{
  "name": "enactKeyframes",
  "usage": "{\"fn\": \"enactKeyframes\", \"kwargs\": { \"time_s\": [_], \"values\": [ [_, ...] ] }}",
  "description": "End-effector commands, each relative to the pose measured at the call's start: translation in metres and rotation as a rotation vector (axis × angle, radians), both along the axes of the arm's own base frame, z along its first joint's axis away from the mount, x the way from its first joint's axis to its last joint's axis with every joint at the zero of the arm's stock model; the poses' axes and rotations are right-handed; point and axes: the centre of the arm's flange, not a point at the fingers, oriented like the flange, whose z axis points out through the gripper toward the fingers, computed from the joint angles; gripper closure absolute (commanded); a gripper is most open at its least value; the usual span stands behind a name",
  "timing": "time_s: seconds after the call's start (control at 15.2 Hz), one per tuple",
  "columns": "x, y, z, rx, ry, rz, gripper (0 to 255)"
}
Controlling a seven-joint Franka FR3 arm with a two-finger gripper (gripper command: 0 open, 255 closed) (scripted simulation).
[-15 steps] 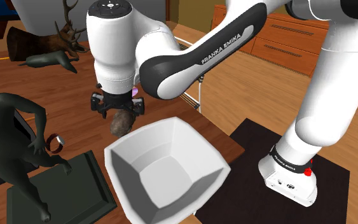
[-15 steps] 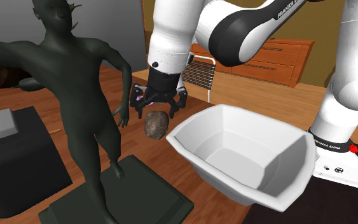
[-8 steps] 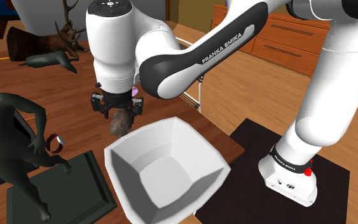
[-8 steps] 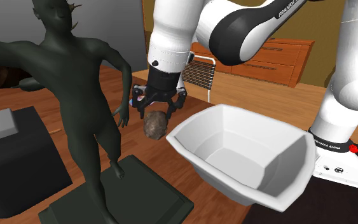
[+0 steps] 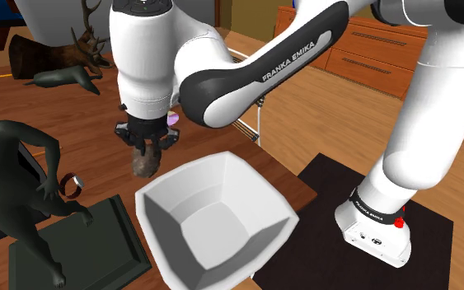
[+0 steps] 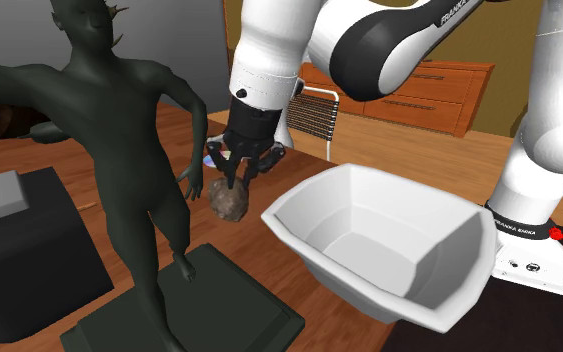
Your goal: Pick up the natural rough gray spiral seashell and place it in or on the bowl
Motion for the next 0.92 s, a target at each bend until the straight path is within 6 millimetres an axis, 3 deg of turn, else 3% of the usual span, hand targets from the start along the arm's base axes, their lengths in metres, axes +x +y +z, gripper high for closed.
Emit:
{"fn": "enactKeyframes", "kwargs": {
  "time_s": [0.0,0.07,0.13,0.26,0.4,0.86],
  "values": [
    [0.002,-0.008,-0.006,-0.031,0.03,-0.014,255],
    [0.001,-0.003,0.002,-0.004,0.002,-0.002,255],
    [0.001,-0.003,0.002,-0.004,0.002,-0.002,0],
    [0.03,-0.038,0.007,0.031,0.014,0.375,0],
    [0.067,-0.059,0.009,0.064,0.026,0.72,0],
    [0.075,-0.049,-0.025,0.064,0.026,0.72,0]
  ]
}}
